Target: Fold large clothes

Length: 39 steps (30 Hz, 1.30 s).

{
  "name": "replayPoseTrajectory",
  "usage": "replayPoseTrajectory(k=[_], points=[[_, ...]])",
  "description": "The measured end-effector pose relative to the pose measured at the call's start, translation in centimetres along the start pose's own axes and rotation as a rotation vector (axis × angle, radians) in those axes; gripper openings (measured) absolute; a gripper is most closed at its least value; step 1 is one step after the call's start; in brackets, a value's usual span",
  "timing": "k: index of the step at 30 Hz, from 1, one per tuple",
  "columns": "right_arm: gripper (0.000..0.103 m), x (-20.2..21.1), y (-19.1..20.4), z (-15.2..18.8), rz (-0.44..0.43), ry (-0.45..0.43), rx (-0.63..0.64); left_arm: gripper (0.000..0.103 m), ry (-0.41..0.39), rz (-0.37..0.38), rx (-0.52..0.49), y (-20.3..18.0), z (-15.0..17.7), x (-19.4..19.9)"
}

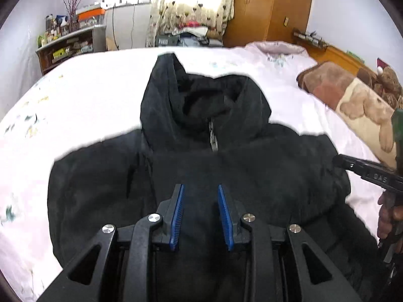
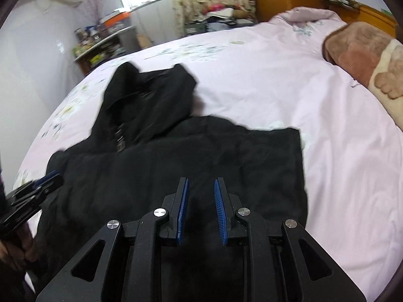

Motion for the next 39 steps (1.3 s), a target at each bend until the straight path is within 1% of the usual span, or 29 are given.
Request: replayPoseTrajectory(k=[2,3,5,7,13,15,17,18,19,21,24,26,28,31,34,39], points=[[0.022,-0.9,0.5,1.2,0.012,0.031,0.036,0.030,0.069,-0.035,0.013,0.5,1.4,-2.0],[0.022,-1.9,0.6,1.9,0.019,0.065,0.039,0.031,0.095,-0.039,0.031,0.8,2.0,-3.0],[0.022,-3.9,0.4,3.1,0.031,0.131,0.031,0.031,0.092,-0.036,0.043,1.1,2.5,-3.5],[0.022,-4.7,0.3,3.2,0.031,0.130,0.032,0.031,0.090,-0.042,0.038,1.0,2.4,-3.5],[0.022,-4.8,0.6,3.3,0.038,0.148,0.032,0.031,0.092,-0.042,0.036,1.1,2.5,-3.1],[0.022,-4.0,0.9,3.3,0.060,0.149,0.032,0.031,0.097,-0.056,0.035,0.7,2.4,-2.2],[0.025,-2.6,1.4,3.1,0.071,0.127,0.027,0.031,0.091,-0.055,0.045,0.8,2.1,-0.6],[0.031,-1.6,1.8,3.0,0.061,0.114,0.022,0.031,0.088,-0.055,0.050,0.8,2.0,0.2],[0.035,-1.0,2.2,3.1,0.055,0.105,0.018,0.031,0.082,-0.058,0.054,0.9,2.0,1.1],[0.036,1.1,3.1,3.2,0.040,0.071,0.014,0.031,0.062,-0.057,0.063,1.0,2.0,3.1],[0.036,3.8,4.5,3.5,0.014,0.037,0.008,0.038,0.041,-0.051,0.077,1.1,2.2,6.2],[0.036,5.4,5.3,3.7,-0.002,0.020,0.004,0.038,0.025,-0.047,0.080,1.1,2.4,8.2],[0.036,6.7,6.2,3.9,-0.017,0.007,0.004,0.043,0.015,-0.038,0.085,0.9,2.5,9.8],[0.036,8.4,7.4,4.1,-0.040,-0.003,0.006,0.045,0.004,-0.022,0.091,0.8,2.8,12.0],[0.036,9.5,8.3,4.2,-0.051,-0.008,0.011,0.050,-0.015,-0.010,0.097,0.8,2.7,13.7],[0.036,10.4,9.6,3.3,-0.063,-0.026,0.036,0.052,-0.037,0.001,0.098,1.0,1.4,14.6]])
Point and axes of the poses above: each gripper's, at about its wrist camera, not at the fingertips, and x roughly against the way its jaws point, y to its left, z to its underside, the point moved 4 cm from there along -x, roughly the way its jaws point, and after that the axes turned 1 degree about x, right-handed, at the moved point
